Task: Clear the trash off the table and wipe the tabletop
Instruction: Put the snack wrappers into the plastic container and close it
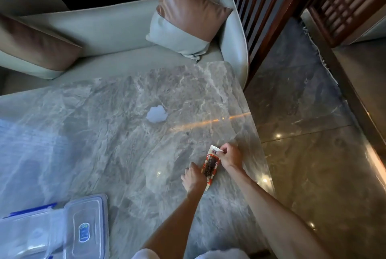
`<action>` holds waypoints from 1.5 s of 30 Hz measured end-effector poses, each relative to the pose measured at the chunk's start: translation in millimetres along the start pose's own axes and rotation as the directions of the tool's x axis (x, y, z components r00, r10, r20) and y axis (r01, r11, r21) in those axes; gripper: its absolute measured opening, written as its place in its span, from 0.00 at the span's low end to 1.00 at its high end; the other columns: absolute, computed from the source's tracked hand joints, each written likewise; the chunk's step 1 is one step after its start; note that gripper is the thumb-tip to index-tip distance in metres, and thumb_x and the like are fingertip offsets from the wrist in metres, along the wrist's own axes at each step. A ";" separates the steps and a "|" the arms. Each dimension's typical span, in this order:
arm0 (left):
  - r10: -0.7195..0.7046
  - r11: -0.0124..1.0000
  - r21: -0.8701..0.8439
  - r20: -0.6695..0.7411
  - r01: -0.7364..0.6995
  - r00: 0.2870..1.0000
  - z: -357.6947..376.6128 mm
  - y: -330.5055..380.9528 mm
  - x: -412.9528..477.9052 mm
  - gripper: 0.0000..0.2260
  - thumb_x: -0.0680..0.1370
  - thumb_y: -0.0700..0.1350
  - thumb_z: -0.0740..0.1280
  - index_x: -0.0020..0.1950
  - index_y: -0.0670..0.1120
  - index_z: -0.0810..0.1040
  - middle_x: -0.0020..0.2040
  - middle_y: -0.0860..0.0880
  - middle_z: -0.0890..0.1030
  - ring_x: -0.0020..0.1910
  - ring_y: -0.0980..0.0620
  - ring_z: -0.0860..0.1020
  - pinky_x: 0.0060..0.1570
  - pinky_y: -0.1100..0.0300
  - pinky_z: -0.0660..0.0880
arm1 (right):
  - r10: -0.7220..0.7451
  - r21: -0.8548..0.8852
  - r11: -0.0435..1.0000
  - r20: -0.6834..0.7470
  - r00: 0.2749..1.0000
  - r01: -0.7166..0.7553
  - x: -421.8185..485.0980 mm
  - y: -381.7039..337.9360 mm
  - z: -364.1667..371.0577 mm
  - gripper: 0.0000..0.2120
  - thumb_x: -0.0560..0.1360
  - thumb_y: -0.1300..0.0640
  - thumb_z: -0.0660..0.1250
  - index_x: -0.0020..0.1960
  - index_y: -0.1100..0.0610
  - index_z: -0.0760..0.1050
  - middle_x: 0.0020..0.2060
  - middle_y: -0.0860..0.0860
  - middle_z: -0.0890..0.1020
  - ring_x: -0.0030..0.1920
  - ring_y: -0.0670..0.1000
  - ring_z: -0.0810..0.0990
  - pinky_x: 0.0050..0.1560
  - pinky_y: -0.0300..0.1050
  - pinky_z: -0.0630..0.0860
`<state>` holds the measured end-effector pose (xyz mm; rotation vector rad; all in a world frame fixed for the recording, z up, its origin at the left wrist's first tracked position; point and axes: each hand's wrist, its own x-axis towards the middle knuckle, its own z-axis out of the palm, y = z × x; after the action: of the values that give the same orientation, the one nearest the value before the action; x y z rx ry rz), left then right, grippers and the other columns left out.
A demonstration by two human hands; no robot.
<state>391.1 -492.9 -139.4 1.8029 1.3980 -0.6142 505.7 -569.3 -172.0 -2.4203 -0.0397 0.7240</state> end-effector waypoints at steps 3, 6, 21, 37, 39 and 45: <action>-0.031 1.000 -0.003 0.045 0.031 0.999 7.0 0.0 -7.7 0.21 0.70 0.42 0.63 0.62 0.44 0.65 0.64 0.44 0.71 0.66 0.39 0.66 0.65 0.46 0.64 | -0.004 -0.103 0.995 -0.024 1.000 0.001 -7.9 -2.4 0.8 0.03 0.70 0.56 0.71 0.39 0.56 0.79 0.39 0.51 0.84 0.41 0.53 0.81 0.42 0.45 0.76; -0.035 0.999 0.021 0.079 0.033 0.996 17.5 0.7 -12.5 0.24 0.71 0.51 0.66 0.63 0.46 0.63 0.65 0.44 0.68 0.67 0.40 0.64 0.64 0.45 0.64 | -0.006 -0.170 0.985 -0.087 0.996 -0.009 -19.0 -0.7 6.2 0.03 0.69 0.56 0.71 0.38 0.54 0.78 0.38 0.50 0.83 0.42 0.52 0.81 0.42 0.45 0.77; 0.312 0.950 -0.016 -0.021 -0.312 0.950 35.5 -71.8 -25.2 0.17 0.74 0.42 0.63 0.61 0.44 0.64 0.57 0.43 0.75 0.53 0.41 0.71 0.56 0.52 0.68 | 0.109 0.260 0.943 0.350 0.931 -0.208 -70.2 9.5 31.2 0.18 0.72 0.68 0.67 0.58 0.53 0.70 0.53 0.54 0.80 0.50 0.54 0.81 0.54 0.52 0.80; 0.395 0.630 -0.761 0.142 -0.155 0.908 -150.6 -261.6 -49.6 0.18 0.68 0.40 0.73 0.57 0.43 0.77 0.38 0.49 0.83 0.35 0.54 0.80 0.37 0.62 0.77 | 0.011 0.470 0.792 0.626 0.780 -0.389 -206.8 -71.7 93.7 0.09 0.76 0.68 0.64 0.54 0.59 0.75 0.40 0.52 0.81 0.36 0.47 0.79 0.33 0.36 0.77; 0.353 0.515 -0.850 0.094 -0.109 0.931 -174.3 -299.3 -45.5 0.24 0.65 0.42 0.77 0.59 0.42 0.77 0.46 0.44 0.84 0.43 0.47 0.82 0.47 0.50 0.79 | -0.011 0.559 0.721 0.600 0.800 -0.410 -235.4 -92.4 114.3 0.09 0.76 0.71 0.61 0.50 0.61 0.76 0.35 0.52 0.83 0.32 0.45 0.81 0.32 0.35 0.79; 0.332 0.522 -0.794 -0.147 -0.311 0.932 -247.3 -396.3 -36.0 0.16 0.64 0.45 0.72 0.49 0.40 0.80 0.33 0.52 0.82 0.32 0.59 0.78 0.35 0.62 0.76 | -0.072 0.639 0.678 0.550 0.832 -0.364 -337.1 -130.6 191.6 0.16 0.73 0.75 0.61 0.54 0.59 0.76 0.40 0.52 0.84 0.40 0.51 0.82 0.40 0.41 0.82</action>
<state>-16.6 -271.9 -73.0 1.2063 1.0062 0.2233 139.8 -423.4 -61.6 -1.4020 0.2009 1.2142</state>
